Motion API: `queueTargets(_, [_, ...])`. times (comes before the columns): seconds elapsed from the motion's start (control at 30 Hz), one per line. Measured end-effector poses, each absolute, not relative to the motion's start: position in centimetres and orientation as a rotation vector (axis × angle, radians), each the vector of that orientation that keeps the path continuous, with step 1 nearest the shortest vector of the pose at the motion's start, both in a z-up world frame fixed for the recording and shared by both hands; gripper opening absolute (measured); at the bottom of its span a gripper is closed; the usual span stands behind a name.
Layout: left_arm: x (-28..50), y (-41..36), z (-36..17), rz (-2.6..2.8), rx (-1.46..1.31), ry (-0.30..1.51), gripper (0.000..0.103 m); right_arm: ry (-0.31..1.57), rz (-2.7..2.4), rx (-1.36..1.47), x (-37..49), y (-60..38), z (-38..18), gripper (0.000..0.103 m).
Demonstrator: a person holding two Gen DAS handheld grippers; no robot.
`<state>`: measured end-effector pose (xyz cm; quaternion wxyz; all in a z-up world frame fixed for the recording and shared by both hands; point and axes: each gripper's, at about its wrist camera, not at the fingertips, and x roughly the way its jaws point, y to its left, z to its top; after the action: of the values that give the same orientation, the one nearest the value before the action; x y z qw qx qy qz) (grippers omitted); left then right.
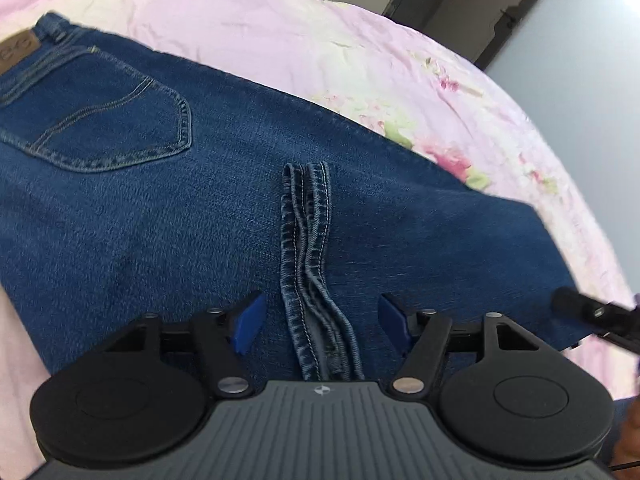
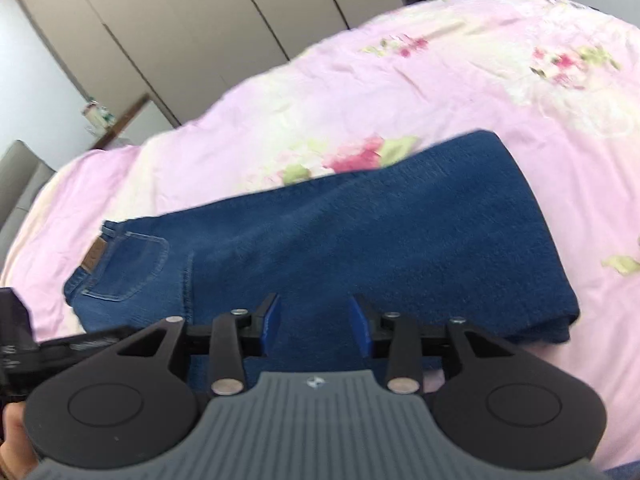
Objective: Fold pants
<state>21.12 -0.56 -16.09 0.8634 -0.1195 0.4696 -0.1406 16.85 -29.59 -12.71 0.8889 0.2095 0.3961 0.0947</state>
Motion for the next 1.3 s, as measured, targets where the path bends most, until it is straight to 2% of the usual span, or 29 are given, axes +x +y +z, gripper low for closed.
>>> queueTargets(0.13, [21.3,-2.5,-16.8,-0.278,-0.112,0.968,0.074,0.826,0.218,0.383,17.2,-28.7,-13.5,0.042])
queueTargets(0.27, [21.1,-3.9,-17.2,-0.261,-0.039,0.93,0.065,0.85,0.208,0.455,18.3,-29.4,-14.9,0.042])
queueTargets(0.43, [20.3,-4.7,-17.3,-0.196,-0.003,0.897,0.047,0.863,0.209,0.524,19.3,-30.2,-15.9,0.042])
queueTargets(0.6, [20.6,-7.1,-17.0,-0.158,0.013,0.909,0.011,0.854,0.208,0.537,19.4,-30.1,-16.1,0.042])
queueTargets(0.8, [19.9,-7.6,-13.3,-0.157,-0.008,0.865,0.007,0.823,0.177,0.543,18.4,-30.8,-15.4,0.042])
queueTargets(1.0, [18.9,-7.7,-4.9,-0.265,-0.017,0.715,0.007,0.786,0.162,0.604,16.2,-32.6,-12.6,0.042])
queueTargets(1.3, [18.8,-6.0,5.5,-0.297,0.087,0.548,0.007,0.846,0.058,0.5,14.0,-35.6,-9.8,0.042])
